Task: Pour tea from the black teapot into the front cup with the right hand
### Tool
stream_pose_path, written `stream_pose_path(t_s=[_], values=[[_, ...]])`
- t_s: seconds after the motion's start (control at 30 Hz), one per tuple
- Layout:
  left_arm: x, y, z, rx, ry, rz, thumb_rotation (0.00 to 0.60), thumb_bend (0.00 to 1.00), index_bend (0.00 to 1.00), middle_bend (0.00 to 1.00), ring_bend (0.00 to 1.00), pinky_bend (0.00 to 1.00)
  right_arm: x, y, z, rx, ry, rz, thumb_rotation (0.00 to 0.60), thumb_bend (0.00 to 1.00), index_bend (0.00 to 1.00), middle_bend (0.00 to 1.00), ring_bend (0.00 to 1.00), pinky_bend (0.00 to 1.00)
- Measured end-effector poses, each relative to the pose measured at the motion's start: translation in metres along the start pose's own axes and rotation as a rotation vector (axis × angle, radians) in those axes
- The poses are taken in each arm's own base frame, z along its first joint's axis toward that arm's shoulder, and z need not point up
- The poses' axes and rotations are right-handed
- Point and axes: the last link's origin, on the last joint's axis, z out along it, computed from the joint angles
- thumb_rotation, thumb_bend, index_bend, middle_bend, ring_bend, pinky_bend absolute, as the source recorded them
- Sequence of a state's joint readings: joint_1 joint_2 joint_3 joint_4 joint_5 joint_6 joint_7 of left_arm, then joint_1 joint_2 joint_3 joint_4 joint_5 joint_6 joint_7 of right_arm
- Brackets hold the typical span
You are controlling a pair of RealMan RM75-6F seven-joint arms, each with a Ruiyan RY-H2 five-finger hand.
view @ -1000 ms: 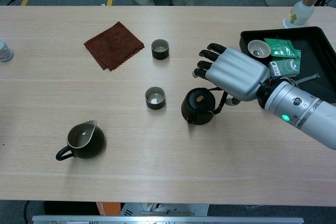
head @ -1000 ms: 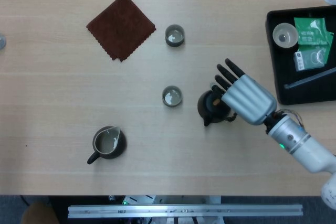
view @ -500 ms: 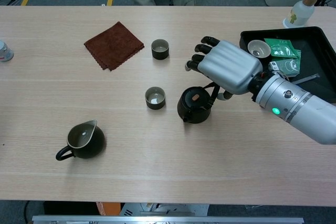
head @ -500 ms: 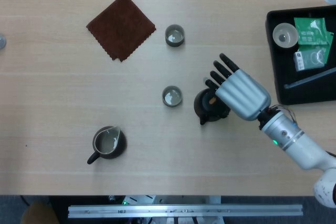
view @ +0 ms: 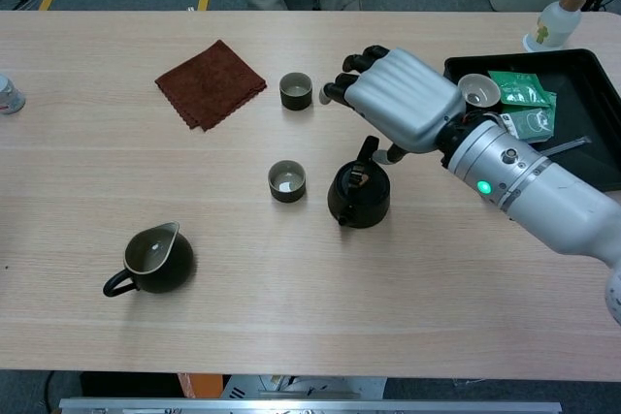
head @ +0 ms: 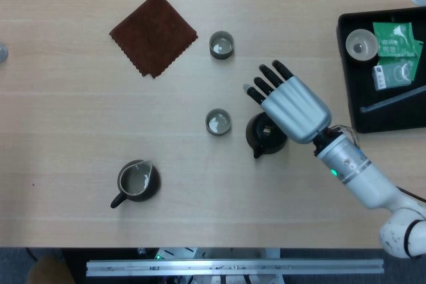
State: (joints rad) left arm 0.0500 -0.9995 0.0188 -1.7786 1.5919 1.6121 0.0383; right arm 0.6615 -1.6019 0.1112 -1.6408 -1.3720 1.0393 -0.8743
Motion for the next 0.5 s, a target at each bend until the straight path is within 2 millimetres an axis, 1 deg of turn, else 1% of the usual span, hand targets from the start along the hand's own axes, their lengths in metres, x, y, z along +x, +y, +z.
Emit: stream_pose_path(t_s=[0.23, 0.4, 0.43, 0.5], values=[[0.002, -0.001, -0.003, 0.004, 0.005, 0.003, 0.6, 0.39, 0.22, 0.23, 0.18, 0.15, 0.007, -0.007, 0.016, 0.002, -0.005, 0.004, 0.6, 0.08, 0.26, 0.36, 0.19, 0.22], [0.002, -0.001, -0.004, 0.01, 0.002, 0.003, 0.6, 0.39, 0.22, 0.23, 0.18, 0.15, 0.009, -0.009, 0.014, 0.047, -0.027, 0.023, 0.6, 0.08, 0.27, 0.37, 0.19, 0.23], [0.002, 0.0, -0.004, 0.009, 0.002, 0.002, 0.6, 0.39, 0.22, 0.23, 0.18, 0.15, 0.009, -0.009, 0.013, 0.061, -0.038, 0.029, 0.587, 0.07, 0.29, 0.38, 0.19, 0.23], [0.002, 0.0, -0.004, 0.007, 0.003, 0.001, 0.6, 0.39, 0.22, 0.23, 0.18, 0.15, 0.009, -0.01, 0.011, 0.102, -0.072, 0.042, 0.517, 0.05, 0.33, 0.41, 0.19, 0.22]])
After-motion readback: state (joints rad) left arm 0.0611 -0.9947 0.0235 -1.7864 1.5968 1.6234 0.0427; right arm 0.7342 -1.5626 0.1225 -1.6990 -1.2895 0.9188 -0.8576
